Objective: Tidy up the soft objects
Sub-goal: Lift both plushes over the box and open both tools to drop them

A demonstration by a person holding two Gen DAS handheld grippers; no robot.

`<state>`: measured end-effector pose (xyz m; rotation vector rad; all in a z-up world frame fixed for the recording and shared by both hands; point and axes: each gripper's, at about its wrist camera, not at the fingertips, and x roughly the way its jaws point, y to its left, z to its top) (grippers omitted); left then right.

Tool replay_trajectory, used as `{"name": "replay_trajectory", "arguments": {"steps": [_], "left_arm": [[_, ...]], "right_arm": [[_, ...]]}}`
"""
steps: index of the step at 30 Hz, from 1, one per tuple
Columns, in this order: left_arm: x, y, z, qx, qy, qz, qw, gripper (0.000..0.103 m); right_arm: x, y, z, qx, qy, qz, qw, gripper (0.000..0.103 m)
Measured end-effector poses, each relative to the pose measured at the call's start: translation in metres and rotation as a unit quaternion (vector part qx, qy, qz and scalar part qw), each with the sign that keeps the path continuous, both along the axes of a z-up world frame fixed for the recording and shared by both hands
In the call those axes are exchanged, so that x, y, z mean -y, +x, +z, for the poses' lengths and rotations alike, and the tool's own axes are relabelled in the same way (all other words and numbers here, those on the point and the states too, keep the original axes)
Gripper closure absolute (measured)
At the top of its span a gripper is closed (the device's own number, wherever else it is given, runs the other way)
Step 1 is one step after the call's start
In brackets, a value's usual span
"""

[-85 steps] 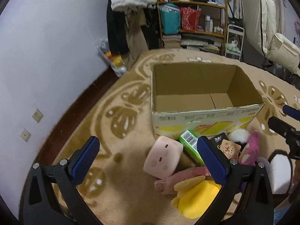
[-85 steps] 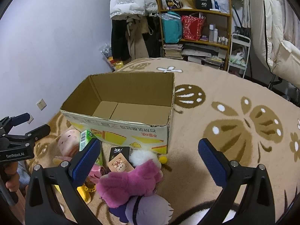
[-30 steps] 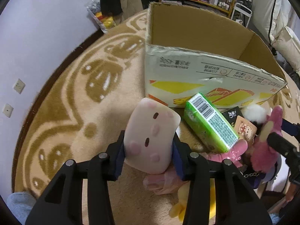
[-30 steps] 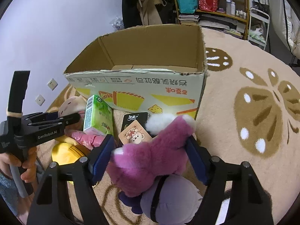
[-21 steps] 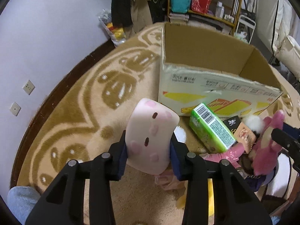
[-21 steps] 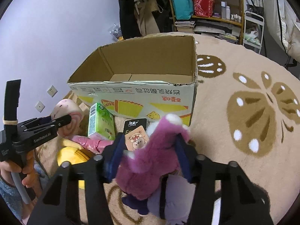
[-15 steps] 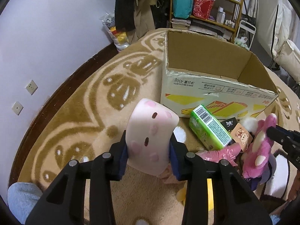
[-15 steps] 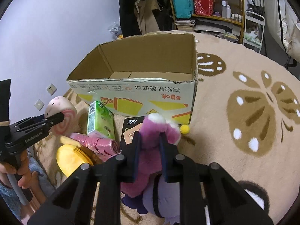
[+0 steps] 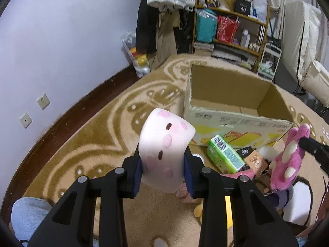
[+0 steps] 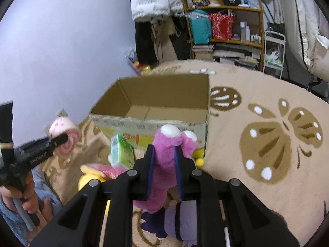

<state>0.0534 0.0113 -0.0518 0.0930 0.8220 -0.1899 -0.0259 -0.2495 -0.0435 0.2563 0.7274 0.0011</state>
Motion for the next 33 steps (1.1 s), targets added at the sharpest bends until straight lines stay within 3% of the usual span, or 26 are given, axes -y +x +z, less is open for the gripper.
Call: {"name": "replay_trajectory", "arguments": {"steps": [5,18,26,33], "left_arm": [[-0.001,-0.014,0.014,0.033,0.0,-0.005,0.9994,0.07],[0.012,-0.025,0.057,0.102,0.001,-0.022,0.9945,0.07],[0.039,0.009,0.076,0.129,0.008,-0.032,0.9911,0.07],[0.065,0.046,0.069,0.125,0.012,-0.042,0.9912,0.069]], "right_arm": [[0.005,-0.009,0.03,0.044,0.004,-0.008,0.999,0.084],[0.02,0.012,0.091,0.096,-0.042,0.006,0.994,0.084],[0.027,0.053,0.097,0.108,-0.058,0.013,0.992,0.083],[0.034,0.086,0.073,0.097,-0.083,0.012,0.992,0.083]]}}
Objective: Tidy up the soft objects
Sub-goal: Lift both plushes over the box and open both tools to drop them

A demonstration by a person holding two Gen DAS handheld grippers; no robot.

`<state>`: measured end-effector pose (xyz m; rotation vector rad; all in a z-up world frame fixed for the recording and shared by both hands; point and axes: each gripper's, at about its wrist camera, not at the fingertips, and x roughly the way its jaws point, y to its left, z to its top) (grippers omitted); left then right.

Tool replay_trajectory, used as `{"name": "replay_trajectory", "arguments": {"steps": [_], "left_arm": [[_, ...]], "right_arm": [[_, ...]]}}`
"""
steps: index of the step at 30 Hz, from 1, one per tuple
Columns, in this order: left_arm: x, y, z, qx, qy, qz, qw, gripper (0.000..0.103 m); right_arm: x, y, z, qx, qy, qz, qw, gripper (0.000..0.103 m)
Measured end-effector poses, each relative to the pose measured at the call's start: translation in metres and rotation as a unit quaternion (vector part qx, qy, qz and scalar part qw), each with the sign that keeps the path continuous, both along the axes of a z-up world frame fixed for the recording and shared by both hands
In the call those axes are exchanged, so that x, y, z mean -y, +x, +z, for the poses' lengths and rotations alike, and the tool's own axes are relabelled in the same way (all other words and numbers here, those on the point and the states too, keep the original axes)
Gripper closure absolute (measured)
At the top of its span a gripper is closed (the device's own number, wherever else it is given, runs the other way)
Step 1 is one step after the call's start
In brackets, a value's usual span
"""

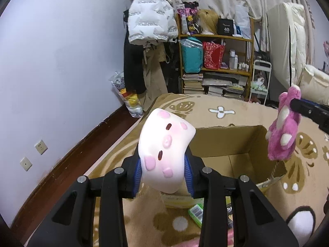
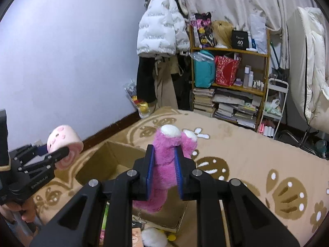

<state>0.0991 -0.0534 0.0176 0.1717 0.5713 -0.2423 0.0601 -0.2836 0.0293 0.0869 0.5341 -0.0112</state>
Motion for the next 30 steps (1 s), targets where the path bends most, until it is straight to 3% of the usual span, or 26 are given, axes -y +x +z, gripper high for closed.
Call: {"name": "replay_trajectory", "arguments": {"steps": [7,15,24,30], "left_arm": [[0.028,0.024,-0.02,-0.015,0.02,-0.022,0.9994,0.069],[0.042,0.035,-0.043,-0.036,0.012,-0.035,0.9987,0.068],[0.047,0.05,-0.062,-0.073,0.02,-0.05,0.9959,0.065],[0.05,0.051,-0.071,-0.092,0.03,-0.055,0.9938,0.057]], "right_arm": [[0.0,0.026,-0.033,-0.03,-0.011,0.005,0.999,0.083],[0.0,0.041,-0.058,-0.045,-0.007,0.012,0.999,0.083],[0.0,0.047,-0.063,-0.053,-0.005,0.021,0.998,0.081],[0.001,0.048,-0.069,-0.063,-0.005,0.015,0.998,0.081]]}}
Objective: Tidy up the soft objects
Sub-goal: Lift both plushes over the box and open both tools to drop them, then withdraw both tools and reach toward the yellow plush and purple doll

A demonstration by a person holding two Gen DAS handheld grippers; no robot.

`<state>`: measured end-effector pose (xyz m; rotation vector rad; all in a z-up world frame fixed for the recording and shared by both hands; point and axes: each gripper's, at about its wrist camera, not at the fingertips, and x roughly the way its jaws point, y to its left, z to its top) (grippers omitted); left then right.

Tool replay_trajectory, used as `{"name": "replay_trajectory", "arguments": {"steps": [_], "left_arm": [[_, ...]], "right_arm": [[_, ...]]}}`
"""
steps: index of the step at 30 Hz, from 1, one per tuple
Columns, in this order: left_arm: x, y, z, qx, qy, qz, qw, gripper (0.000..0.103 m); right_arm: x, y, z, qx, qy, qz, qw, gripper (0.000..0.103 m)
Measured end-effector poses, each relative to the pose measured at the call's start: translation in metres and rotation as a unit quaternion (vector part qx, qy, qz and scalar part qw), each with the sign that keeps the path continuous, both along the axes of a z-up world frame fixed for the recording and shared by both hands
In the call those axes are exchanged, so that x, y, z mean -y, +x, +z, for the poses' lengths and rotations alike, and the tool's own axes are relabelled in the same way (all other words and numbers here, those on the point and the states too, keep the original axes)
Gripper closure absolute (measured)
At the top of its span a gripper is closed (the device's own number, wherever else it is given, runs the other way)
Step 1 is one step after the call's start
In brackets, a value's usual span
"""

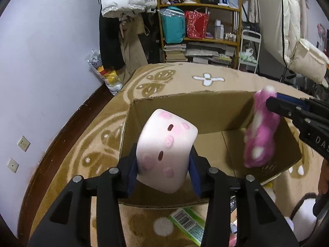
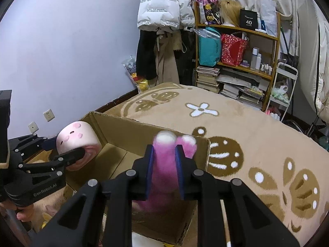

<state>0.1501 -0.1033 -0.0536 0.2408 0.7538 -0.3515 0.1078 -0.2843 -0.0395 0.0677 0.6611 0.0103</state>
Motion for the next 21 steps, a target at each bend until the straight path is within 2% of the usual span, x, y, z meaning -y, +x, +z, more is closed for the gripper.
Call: {"name": "replay_trajectory", "arguments": {"steps": [3,6,8,11,12,14,17,21], "left_arm": [[-0.001,0.0,-0.003,-0.008,0.001,-0.001,1.0,0.048],[-0.008,-0.003,0.002,0.0,-0.012,0.009,0.9999,0.04],[-0.012,-0.005,0.007,0.005,-0.017,0.013,0.9998,0.026],[-0.02,-0.007,0.015,0.011,-0.024,0.03,0.9992,0.013],[-0.023,-0.009,0.017,0.014,-0.025,0.036,0.9989,0.01],[-0.028,-0.013,0.022,0.019,-0.02,0.047,0.9985,0.006],[-0.034,-0.021,0.029,0.031,-0.01,0.052,0.9981,0.003],[-0.043,-0.031,0.035,0.031,-0.003,0.051,0.9982,0.001]], "right_arm": [[-0.001,-0.002,0.001,-0.001,0.001,-0.003,1.0,0.075],[-0.001,-0.008,0.005,0.004,0.013,-0.007,1.0,0.059],[-0.001,-0.011,0.008,0.006,0.016,-0.01,1.0,0.048],[-0.004,-0.017,0.013,0.01,0.02,-0.011,1.0,0.034],[-0.004,-0.019,0.015,0.01,0.021,-0.01,1.0,0.032],[-0.007,-0.025,0.018,0.013,0.022,-0.012,1.0,0.02],[-0.01,-0.033,0.023,0.017,0.026,-0.017,0.999,0.007],[-0.016,-0.045,0.029,0.004,0.026,-0.012,1.0,0.006]]}}
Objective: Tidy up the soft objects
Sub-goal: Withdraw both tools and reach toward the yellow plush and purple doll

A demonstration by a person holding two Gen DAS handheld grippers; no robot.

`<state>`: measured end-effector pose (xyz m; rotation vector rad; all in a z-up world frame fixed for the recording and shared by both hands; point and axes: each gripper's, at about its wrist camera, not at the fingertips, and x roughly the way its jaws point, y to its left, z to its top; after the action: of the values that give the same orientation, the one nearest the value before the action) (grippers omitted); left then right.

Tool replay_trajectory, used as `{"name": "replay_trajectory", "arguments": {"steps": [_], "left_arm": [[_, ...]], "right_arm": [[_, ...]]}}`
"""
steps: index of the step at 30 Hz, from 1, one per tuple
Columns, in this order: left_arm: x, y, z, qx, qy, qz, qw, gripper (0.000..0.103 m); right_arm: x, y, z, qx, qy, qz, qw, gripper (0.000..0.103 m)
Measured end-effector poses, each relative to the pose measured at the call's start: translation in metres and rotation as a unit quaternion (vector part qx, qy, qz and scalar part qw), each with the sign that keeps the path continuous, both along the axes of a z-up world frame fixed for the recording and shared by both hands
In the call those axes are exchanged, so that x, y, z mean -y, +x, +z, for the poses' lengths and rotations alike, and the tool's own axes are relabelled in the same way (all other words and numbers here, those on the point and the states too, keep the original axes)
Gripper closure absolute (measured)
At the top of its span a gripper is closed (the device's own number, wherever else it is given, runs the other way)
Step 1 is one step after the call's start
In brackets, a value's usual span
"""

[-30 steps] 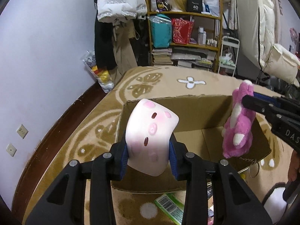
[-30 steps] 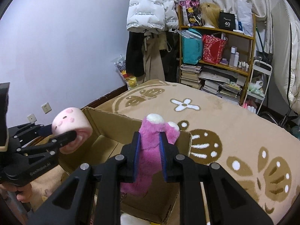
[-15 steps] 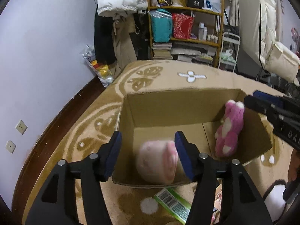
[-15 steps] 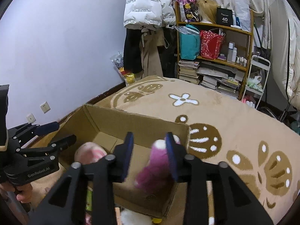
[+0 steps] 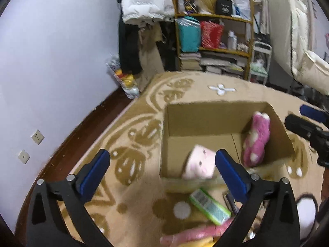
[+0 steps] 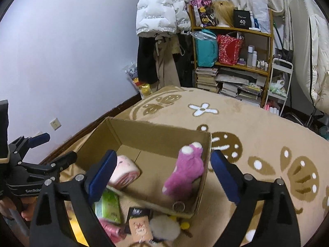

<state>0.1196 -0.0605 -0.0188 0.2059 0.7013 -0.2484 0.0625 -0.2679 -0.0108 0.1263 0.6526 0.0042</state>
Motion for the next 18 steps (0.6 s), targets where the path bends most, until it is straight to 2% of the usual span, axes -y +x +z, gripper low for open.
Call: {"name": "replay_trajectory", "arguments": {"steps": [5,18], "left_arm": [[-0.009,-0.014,0.0,-0.025,0.004,-0.017,0.9996,0.001],[-0.037,-0.063,0.007,-0.052,0.015,0.003,0.9985,0.001]], "right_arm": [[-0.005,-0.021,0.002,-0.013,0.008,-0.003,1.0,0.0],[-0.027,-0.068,-0.006,-0.06,0.02,-0.012,0.998,0.0]]}}
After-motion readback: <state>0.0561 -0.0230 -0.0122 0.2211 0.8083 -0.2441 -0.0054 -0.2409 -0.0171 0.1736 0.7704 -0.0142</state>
